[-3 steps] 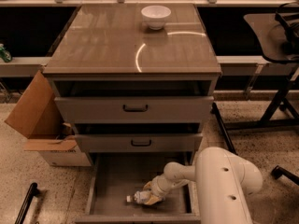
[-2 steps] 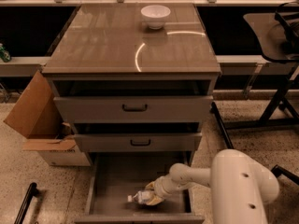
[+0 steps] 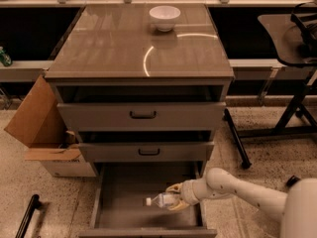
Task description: Pick blue plastic bottle from bottom drawer and place on counter
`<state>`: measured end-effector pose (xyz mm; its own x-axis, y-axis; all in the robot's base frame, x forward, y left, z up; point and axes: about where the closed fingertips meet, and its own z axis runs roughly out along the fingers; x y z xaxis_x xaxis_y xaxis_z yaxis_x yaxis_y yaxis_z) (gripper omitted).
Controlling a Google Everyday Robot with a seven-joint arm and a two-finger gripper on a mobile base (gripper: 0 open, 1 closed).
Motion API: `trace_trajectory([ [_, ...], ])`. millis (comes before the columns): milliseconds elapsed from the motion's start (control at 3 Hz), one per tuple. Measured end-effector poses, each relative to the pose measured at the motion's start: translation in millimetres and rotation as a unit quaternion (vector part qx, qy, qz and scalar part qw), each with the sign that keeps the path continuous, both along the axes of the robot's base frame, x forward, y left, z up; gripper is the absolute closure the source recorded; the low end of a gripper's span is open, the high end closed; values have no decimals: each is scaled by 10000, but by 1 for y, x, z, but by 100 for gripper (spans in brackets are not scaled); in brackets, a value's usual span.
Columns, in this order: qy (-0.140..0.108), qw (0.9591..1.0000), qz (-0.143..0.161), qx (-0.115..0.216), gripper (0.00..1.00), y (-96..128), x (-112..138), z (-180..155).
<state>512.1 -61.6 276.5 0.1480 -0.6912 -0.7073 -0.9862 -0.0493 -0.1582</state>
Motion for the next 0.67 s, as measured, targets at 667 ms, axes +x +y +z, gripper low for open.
trace_trajectory([
  [667, -236, 9970, 296, 668, 100, -35, -6, 60],
])
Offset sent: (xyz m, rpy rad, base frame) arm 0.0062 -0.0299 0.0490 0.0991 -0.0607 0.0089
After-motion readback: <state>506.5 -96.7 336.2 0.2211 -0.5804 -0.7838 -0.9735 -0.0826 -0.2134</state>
